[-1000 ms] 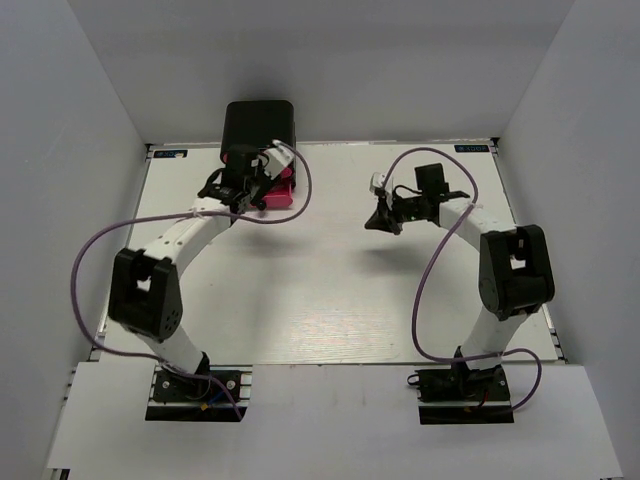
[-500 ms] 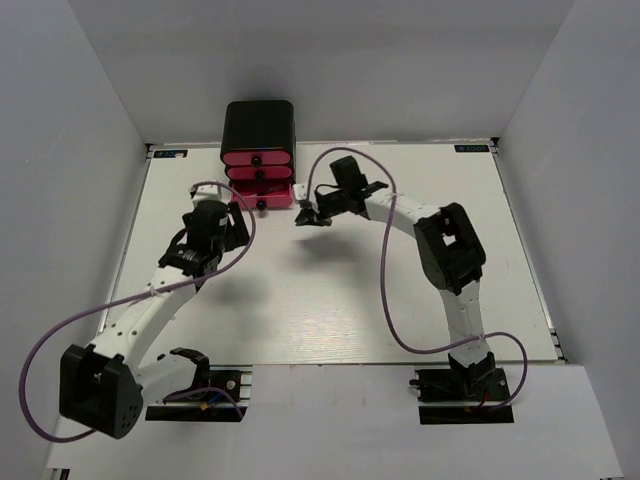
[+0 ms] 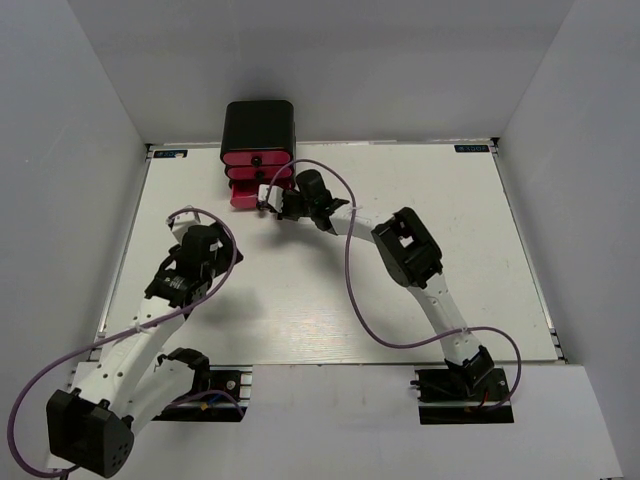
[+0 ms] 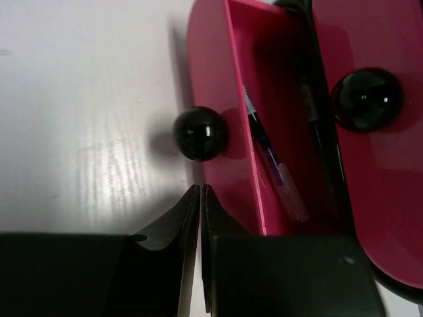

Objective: Sort the stationery into containers
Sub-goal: Close the drawer in the storage box.

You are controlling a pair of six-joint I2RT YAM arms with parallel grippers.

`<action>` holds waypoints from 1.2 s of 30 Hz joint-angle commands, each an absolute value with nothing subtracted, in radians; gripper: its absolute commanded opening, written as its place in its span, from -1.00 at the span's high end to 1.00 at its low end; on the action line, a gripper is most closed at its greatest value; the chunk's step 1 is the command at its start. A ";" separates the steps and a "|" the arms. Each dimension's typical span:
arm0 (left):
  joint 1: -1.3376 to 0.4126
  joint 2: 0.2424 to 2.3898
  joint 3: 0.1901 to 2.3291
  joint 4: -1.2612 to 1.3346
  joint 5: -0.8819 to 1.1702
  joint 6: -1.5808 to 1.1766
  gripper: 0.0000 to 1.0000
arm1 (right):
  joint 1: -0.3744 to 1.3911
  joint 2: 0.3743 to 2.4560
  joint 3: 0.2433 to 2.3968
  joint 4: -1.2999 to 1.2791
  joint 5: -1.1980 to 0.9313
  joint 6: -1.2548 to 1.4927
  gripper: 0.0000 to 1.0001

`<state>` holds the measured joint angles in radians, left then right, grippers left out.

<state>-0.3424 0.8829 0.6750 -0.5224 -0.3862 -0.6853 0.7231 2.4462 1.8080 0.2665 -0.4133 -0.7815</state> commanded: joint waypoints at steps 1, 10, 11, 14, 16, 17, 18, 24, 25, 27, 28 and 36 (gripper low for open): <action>-0.341 0.845 0.664 -0.569 -0.428 -0.735 -0.72 | 0.742 2.483 1.873 0.370 -0.295 -0.781 0.81; -0.341 0.859 0.684 -0.580 -0.448 -0.735 -0.80 | 0.759 2.552 1.940 0.436 -0.178 -0.788 0.86; -0.341 0.874 0.684 -0.571 -0.448 -0.726 -0.80 | 0.759 2.556 1.950 0.436 -0.175 -0.787 0.86; -0.341 0.911 0.706 -0.571 -0.439 -0.716 -0.80 | 0.759 2.572 1.979 0.442 -0.166 -0.790 0.86; -0.341 0.926 0.718 -0.561 -0.439 -0.697 -0.82 | 0.762 2.585 2.005 0.445 -0.155 -0.796 0.86; -0.341 0.937 0.718 -0.561 -0.439 -0.696 -0.82 | 0.759 2.595 2.014 0.443 -0.146 -0.795 0.86; -0.341 0.937 0.730 -0.561 -0.439 -0.687 -0.82 | 0.759 2.608 2.020 0.445 -0.140 -0.795 0.89; -0.341 0.937 0.730 -0.551 -0.448 -0.687 -0.85 | 0.759 2.645 2.078 0.456 -0.110 -0.808 0.89; -0.341 0.937 0.730 -0.551 -0.457 -0.687 -0.85 | 0.758 2.648 2.080 0.457 -0.104 -0.810 0.89; -0.341 0.937 0.739 -0.551 -0.457 -0.678 -0.85 | 0.758 2.657 2.086 0.465 -0.097 -0.818 0.92; -0.341 0.937 0.739 -0.551 -0.457 -0.678 -0.85 | 0.758 2.658 2.088 0.465 -0.094 -0.816 0.92; -0.341 0.957 0.767 -0.551 -0.466 -0.660 -0.85 | 0.752 2.660 2.053 0.505 -0.080 -0.831 0.92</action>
